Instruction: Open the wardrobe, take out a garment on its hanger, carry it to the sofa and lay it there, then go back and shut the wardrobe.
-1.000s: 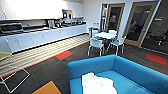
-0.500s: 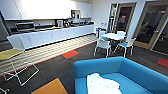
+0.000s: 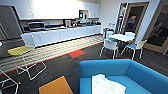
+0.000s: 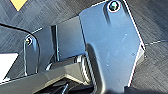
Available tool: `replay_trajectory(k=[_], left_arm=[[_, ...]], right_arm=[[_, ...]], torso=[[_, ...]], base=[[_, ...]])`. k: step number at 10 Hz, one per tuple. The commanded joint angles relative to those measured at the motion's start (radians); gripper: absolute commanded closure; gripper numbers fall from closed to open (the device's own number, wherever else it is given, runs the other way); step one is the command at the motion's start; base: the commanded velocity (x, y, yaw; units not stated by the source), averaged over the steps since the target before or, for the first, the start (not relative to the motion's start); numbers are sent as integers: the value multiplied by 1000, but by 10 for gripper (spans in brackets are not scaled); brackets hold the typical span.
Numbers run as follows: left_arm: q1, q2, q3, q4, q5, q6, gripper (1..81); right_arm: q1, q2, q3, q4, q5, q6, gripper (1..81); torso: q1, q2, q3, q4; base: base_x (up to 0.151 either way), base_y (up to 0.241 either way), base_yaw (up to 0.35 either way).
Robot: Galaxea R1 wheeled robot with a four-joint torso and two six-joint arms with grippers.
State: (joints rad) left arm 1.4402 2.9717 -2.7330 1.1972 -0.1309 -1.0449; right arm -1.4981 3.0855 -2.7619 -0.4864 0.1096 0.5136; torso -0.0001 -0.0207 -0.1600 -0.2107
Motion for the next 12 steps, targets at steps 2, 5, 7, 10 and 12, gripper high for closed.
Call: replay_trajectory(k=[2,5,7,10,12], left_arm=[[-33,-8,-4,4,34,6,10],[-31,-9,-4,4,36,6,10],[-31,-9,-4,4,34,6,10],[-31,-9,-4,4,34,6,10],[-31,-9,-1,4,36,6,10]], right_arm=[[34,1,1,-3,-47,-1,10],[35,1,1,-3,-47,-3,10],[34,0,1,-3,-47,-1,10],[34,1,1,-3,-47,-3,10],[34,0,1,-1,-45,-1,10]], torso=[[0,0,0,0],[0,0,0,0],[0,0,0,0],[0,0,0,0],[0,0,0,0]], base=[[0,0,204],[0,0,209],[0,0,241],[0,0,250],[0,0,269]])
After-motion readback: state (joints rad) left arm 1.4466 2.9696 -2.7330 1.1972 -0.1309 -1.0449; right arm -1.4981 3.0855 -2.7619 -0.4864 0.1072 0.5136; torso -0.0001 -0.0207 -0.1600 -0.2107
